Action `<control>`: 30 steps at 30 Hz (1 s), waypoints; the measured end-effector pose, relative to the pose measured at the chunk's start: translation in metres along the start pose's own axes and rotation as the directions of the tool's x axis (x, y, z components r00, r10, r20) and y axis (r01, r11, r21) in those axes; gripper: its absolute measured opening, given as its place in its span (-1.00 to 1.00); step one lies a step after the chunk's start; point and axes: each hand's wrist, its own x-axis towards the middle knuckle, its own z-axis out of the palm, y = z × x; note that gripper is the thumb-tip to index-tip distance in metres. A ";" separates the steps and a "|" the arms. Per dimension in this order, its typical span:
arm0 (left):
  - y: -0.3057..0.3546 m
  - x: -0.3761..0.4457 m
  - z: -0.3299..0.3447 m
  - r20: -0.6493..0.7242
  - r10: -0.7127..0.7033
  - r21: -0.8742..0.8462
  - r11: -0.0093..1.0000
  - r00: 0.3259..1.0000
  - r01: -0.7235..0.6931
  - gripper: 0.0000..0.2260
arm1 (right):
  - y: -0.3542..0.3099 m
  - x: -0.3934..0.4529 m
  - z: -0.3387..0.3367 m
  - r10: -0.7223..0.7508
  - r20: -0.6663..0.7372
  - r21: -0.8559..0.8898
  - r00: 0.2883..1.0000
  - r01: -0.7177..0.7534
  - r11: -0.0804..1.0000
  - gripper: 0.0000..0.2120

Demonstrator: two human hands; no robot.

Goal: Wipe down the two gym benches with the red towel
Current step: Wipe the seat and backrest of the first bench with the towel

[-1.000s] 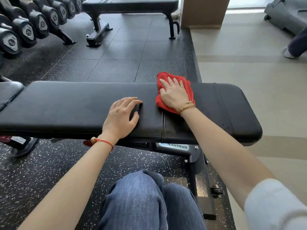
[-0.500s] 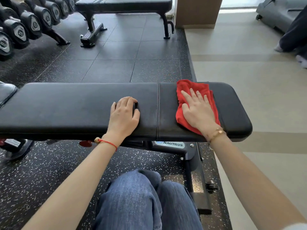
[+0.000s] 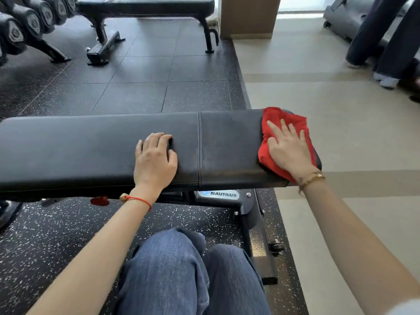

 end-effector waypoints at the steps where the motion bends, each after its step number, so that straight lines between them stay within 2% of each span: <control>1: 0.001 0.000 0.000 -0.004 -0.003 -0.003 1.000 1.000 0.003 -0.66 | -0.007 0.001 0.001 -0.004 0.000 0.001 1.000 0.004 1.000 -0.48; 7: 0.001 0.000 -0.002 0.002 0.000 -0.015 1.000 1.000 0.000 -0.66 | -0.012 -0.052 0.012 -0.244 -0.053 0.058 0.968 0.247 0.967 -0.47; 11: 0.003 0.000 -0.003 0.006 -0.002 -0.011 1.000 1.000 0.002 -0.65 | -0.004 -0.011 0.006 -0.134 0.007 0.047 0.991 0.134 0.990 -0.48; 14: 0.006 0.001 -0.004 0.007 -0.004 -0.012 1.000 1.000 0.004 -0.65 | -0.030 0.038 0.007 -0.085 0.058 0.034 0.995 0.083 0.996 -0.48; 18: 0.005 0.002 -0.006 0.008 -0.004 -0.027 1.000 1.000 0.004 -0.66 | -0.098 0.068 0.017 -0.246 0.121 0.067 0.962 0.240 0.969 -0.49; 21: 0.004 0.002 -0.006 0.001 0.001 -0.035 0.999 1.000 -0.001 -0.66 | -0.137 0.045 0.028 -0.405 0.127 0.074 0.906 0.398 0.914 -0.49; 24: 0.001 0.002 -0.005 -0.001 0.006 -0.042 0.999 1.000 -0.006 -0.66 | -0.134 0.003 0.032 -0.544 0.085 0.114 0.835 0.534 0.838 -0.48; 26: -0.001 0.001 -0.004 0.004 0.014 -0.040 0.999 1.000 -0.014 -0.65 | -0.112 -0.015 0.031 -0.583 0.059 0.134 0.810 0.572 0.809 -0.47; 28: -0.002 0.001 -0.002 0.006 0.019 -0.041 0.999 1.000 -0.018 -0.64 | -0.088 -0.012 0.027 -0.549 0.052 0.124 0.834 0.540 0.833 -0.47; 30: -0.001 0.001 -0.001 0.007 0.018 -0.038 0.999 1.000 -0.018 -0.64 | -0.075 0.011 0.021 -0.441 0.066 0.102 0.895 0.433 0.896 -0.48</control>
